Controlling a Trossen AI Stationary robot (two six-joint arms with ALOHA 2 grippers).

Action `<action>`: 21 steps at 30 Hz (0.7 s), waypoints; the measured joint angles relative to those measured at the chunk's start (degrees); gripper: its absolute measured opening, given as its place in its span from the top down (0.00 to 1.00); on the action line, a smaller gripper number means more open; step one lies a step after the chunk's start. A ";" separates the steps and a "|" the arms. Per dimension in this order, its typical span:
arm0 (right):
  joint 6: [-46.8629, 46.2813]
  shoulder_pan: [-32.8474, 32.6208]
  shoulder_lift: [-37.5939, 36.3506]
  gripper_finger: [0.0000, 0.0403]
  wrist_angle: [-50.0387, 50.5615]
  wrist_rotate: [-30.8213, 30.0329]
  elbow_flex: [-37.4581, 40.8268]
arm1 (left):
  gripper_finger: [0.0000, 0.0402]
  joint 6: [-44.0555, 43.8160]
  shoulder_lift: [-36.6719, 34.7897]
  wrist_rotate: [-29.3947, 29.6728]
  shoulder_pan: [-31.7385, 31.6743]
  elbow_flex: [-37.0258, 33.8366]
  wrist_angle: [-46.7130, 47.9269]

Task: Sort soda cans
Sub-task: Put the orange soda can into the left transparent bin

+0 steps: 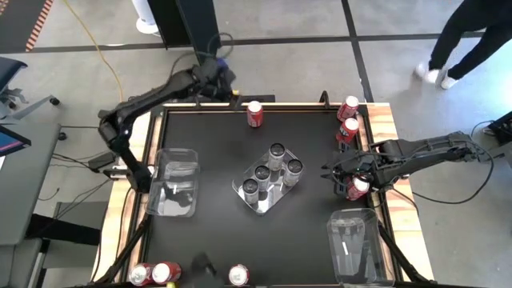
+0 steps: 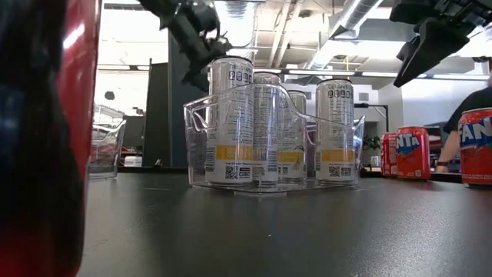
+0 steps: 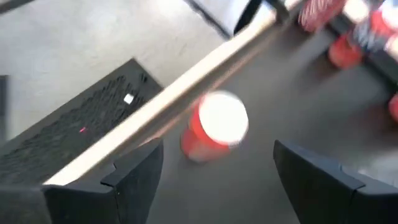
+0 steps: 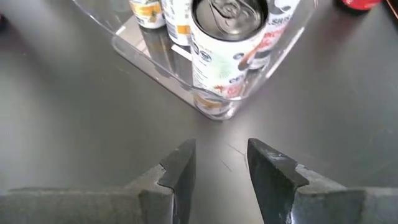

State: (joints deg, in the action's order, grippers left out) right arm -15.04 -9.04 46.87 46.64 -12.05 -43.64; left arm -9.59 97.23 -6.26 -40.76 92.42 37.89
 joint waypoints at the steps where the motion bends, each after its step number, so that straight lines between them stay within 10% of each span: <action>1: 0.00 0.02 0.01 0.60 -0.15 0.00 0.00 | 0.25 -0.47 0.90 -2.23 -1.62 0.54 -1.08; 21: -0.10 0.03 0.01 0.60 -0.58 0.00 0.00 | 0.09 22.55 23.31 0.69 5.00 28.04 20.28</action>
State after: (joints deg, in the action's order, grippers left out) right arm -15.15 -9.01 46.87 46.06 -12.05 -43.64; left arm 12.96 120.54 -5.58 -35.76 120.46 58.16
